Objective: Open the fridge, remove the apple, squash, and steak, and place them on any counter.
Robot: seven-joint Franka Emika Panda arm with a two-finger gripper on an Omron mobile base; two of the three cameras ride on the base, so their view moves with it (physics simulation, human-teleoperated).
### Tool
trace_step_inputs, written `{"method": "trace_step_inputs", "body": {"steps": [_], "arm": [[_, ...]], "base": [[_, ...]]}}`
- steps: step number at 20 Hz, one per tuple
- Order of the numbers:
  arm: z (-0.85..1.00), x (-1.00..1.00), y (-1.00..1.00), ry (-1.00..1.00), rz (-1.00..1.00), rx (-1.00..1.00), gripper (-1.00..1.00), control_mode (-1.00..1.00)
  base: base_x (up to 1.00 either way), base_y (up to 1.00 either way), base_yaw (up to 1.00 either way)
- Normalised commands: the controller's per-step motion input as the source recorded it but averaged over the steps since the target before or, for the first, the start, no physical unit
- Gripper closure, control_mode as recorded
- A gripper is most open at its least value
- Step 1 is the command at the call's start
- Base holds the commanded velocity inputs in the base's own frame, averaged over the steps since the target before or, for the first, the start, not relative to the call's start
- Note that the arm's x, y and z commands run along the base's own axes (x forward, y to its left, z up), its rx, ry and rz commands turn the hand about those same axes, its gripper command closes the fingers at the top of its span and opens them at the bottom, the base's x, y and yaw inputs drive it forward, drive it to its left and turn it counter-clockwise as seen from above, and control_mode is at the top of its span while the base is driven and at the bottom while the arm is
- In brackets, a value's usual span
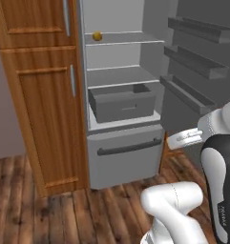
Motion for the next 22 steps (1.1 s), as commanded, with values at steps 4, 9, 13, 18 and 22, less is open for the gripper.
{"method": "trace_step_inputs", "body": {"steps": [4,9,13,18,22], "arm": [[0.0,0.0,0.0,0.0,0.0,0.0,-1.0,1.0],[0.0,0.0,0.0,0.0,0.0,0.0,-1.0,1.0],[0.0,0.0,0.0,0.0,0.0,0.0,-1.0,1.0],[0.0,0.0,0.0,0.0,0.0,0.0,-1.0,1.0],[0.0,0.0,0.0,0.0,0.0,0.0,-1.0,1.0]], "base": [[1.0,-0.14,0.03],[1.0,-0.01,0.01],[1.0,-0.14,0.0],[1.0,-0.36,0.0],[0.9,-0.29,0.0]]}}
